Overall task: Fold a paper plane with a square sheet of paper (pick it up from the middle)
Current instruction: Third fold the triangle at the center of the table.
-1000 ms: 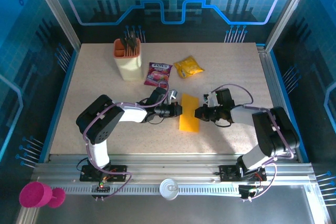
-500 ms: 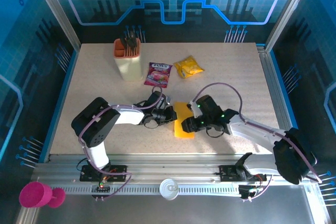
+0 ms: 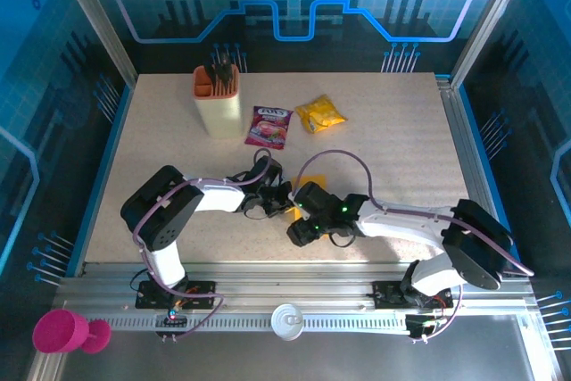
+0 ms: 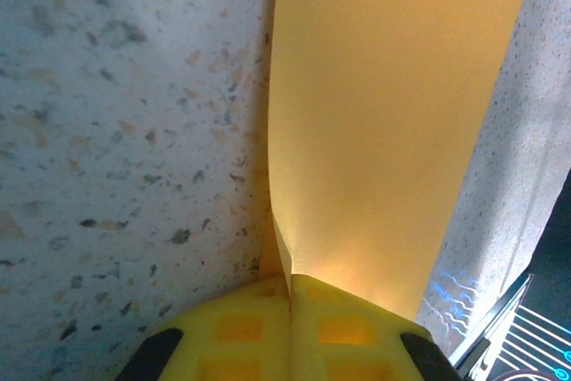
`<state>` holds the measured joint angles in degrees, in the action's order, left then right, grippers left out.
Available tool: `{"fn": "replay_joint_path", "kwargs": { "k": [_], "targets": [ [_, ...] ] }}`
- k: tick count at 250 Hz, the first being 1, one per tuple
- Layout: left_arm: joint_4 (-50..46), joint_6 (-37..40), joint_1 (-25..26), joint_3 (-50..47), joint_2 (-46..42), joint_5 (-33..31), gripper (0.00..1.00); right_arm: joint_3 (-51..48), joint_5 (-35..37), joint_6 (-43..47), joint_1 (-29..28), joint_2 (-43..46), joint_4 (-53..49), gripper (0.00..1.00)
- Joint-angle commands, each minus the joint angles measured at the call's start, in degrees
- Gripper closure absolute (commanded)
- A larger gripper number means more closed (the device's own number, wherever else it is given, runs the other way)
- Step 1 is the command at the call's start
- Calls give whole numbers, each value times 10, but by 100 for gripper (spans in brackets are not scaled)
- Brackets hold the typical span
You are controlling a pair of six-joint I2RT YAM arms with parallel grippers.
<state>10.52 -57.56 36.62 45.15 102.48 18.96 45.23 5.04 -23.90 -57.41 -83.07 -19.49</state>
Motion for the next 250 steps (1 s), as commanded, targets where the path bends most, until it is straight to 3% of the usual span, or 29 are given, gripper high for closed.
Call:
{"fn": "replay_joint_path", "kwargs": {
  "k": [1,67,164,207,240,250],
  "targets": [
    [-14,-17,-8,7,-11,12,100,12,45,-7,-17,-21,-2,37],
    [-6,-21,-13,6,-11,21,100,20,63,-14,-20,-47,11,47],
    [6,-20,-16,-2,-8,23,100,41,67,-2,-9,-41,-9,88],
    [9,-19,-16,-1,-9,27,100,38,47,3,10,-35,-7,100],
    [4,0,-21,7,-14,30,100,30,4,8,40,-25,7,100],
    [-7,11,-23,10,-19,29,95,27,-8,11,49,-23,10,100]
  ]
}}
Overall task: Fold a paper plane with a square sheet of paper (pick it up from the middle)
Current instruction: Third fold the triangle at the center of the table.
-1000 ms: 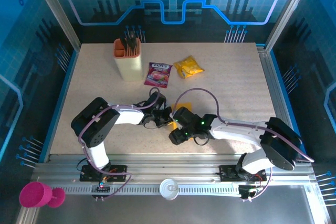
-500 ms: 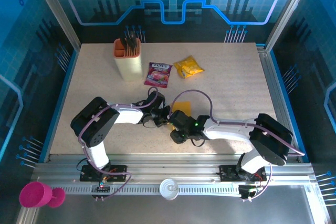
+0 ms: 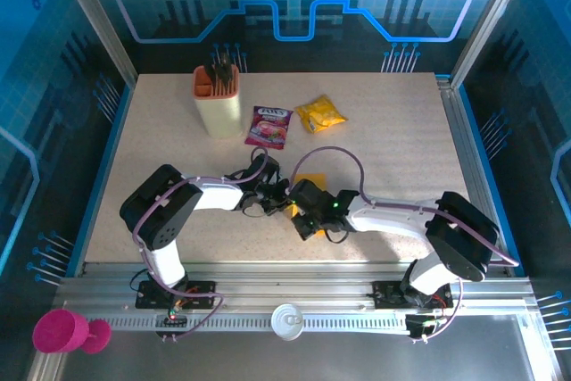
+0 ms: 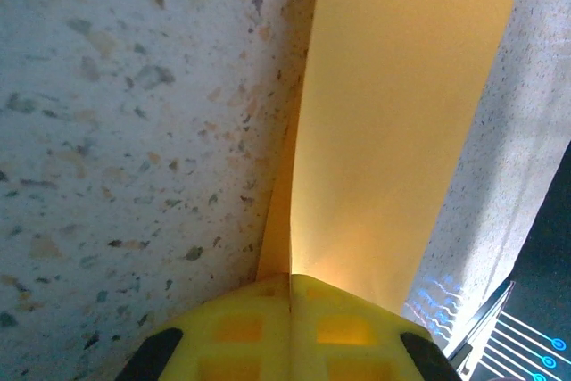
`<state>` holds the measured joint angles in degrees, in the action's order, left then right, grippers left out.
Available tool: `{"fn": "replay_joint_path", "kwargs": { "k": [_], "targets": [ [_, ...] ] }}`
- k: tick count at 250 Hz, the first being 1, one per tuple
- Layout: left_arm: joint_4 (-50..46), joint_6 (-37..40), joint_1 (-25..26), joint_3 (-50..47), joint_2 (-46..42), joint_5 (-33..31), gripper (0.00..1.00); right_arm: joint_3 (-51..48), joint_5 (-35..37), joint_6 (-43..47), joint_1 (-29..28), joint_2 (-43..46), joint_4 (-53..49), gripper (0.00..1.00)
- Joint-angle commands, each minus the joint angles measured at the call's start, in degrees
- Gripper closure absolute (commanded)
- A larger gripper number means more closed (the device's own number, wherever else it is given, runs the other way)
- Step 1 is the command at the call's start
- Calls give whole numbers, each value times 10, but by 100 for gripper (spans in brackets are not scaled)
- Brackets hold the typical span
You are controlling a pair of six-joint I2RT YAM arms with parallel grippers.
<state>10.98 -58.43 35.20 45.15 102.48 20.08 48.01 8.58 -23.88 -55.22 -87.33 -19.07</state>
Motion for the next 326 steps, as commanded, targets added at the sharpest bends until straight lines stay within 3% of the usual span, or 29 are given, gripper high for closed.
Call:
{"fn": "replay_joint_path", "kwargs": {
  "k": [1,41,87,115,176,210,326],
  "targets": [
    [-13,21,-9,11,-19,18,94,-1,-44,10,28,20,6,100],
    [-64,63,-20,16,-54,1,66,-14,-87,19,51,25,18,100],
    [-118,109,-35,42,-79,-10,61,-27,-123,26,62,30,35,100],
    [-149,145,-37,89,-69,-13,64,-34,-133,31,63,32,40,100],
    [-186,192,-38,204,33,24,86,-32,-146,25,65,29,42,100],
    [-201,215,-38,246,86,37,93,-25,-154,24,65,20,42,100],
    [-249,288,-37,272,161,52,100,7,-195,51,111,-16,36,100]
  ]
}}
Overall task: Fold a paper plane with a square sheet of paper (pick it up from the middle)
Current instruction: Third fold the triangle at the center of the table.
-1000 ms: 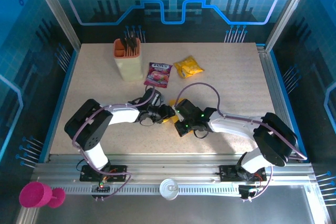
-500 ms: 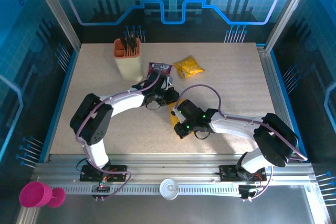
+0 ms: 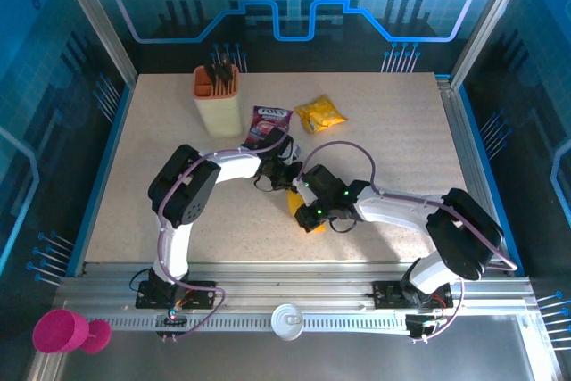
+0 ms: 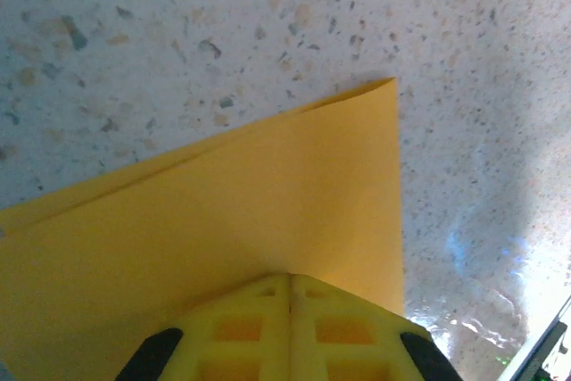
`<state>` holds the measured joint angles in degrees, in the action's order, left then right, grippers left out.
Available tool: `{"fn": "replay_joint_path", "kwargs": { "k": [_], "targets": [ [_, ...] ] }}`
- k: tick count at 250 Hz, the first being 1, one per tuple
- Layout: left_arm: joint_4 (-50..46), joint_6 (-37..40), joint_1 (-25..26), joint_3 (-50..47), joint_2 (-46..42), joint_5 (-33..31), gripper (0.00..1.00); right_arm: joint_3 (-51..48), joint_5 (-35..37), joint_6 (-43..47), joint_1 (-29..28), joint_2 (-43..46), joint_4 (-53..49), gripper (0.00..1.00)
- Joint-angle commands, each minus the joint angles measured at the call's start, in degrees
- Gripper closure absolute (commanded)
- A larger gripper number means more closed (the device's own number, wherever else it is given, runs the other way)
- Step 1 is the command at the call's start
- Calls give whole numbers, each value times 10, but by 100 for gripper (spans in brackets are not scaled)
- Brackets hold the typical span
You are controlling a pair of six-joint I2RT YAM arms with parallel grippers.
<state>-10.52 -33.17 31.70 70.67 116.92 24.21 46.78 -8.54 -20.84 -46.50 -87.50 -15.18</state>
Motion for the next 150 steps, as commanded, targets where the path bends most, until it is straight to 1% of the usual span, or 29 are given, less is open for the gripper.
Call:
{"fn": "replay_joint_path", "kwargs": {
  "k": [1,80,150],
  "targets": [
    [-34,37,-2,17,18,11,100,20,-25,21,25,-15,-3,100],
    [-42,52,-3,11,25,3,100,31,-29,49,81,-41,-15,100],
    [-37,52,-2,6,27,2,100,34,-36,46,122,-61,-6,100]
  ]
}}
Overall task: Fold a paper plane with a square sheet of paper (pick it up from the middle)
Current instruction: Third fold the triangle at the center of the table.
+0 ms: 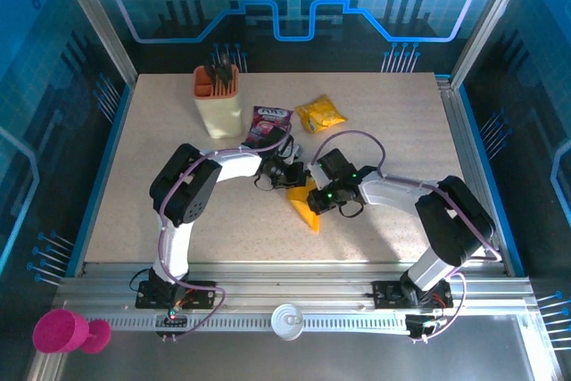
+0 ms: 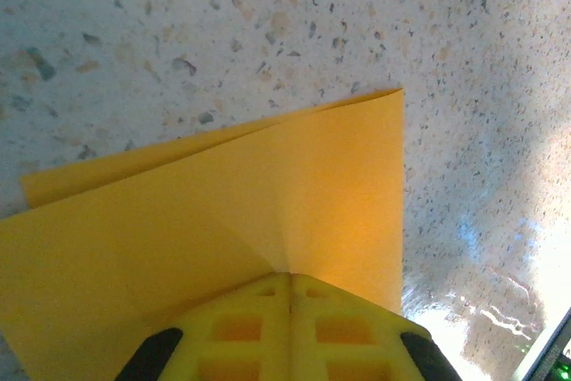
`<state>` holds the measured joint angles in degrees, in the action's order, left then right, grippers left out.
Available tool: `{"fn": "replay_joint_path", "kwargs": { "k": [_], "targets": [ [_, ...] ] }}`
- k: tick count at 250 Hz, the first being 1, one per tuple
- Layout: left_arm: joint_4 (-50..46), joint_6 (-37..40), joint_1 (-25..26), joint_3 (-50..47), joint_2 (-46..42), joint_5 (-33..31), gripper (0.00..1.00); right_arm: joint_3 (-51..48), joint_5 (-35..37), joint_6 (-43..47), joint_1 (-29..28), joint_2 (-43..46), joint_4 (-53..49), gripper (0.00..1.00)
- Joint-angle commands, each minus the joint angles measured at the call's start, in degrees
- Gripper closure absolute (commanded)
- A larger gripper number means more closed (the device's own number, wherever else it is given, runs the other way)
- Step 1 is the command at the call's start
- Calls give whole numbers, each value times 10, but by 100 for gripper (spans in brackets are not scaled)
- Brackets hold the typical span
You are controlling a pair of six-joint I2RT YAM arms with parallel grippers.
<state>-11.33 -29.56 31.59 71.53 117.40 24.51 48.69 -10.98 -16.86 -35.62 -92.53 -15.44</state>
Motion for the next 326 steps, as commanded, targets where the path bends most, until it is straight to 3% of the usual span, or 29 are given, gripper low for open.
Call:
{"fn": "replay_joint_path", "kwargs": {
  "k": [1,132,240,326],
  "targets": [
    [-29,16,-1,-2,22,0,100,14,-12,7,13,-11,-4,100],
    [-17,13,-1,-13,20,6,100,27,-15,-3,27,-30,4,100],
    [-6,7,-2,-20,19,7,100,-19,-29,-30,28,25,17,100],
    [-3,5,-1,-24,16,8,100,-38,-32,-42,28,13,40,100]
  ]
}}
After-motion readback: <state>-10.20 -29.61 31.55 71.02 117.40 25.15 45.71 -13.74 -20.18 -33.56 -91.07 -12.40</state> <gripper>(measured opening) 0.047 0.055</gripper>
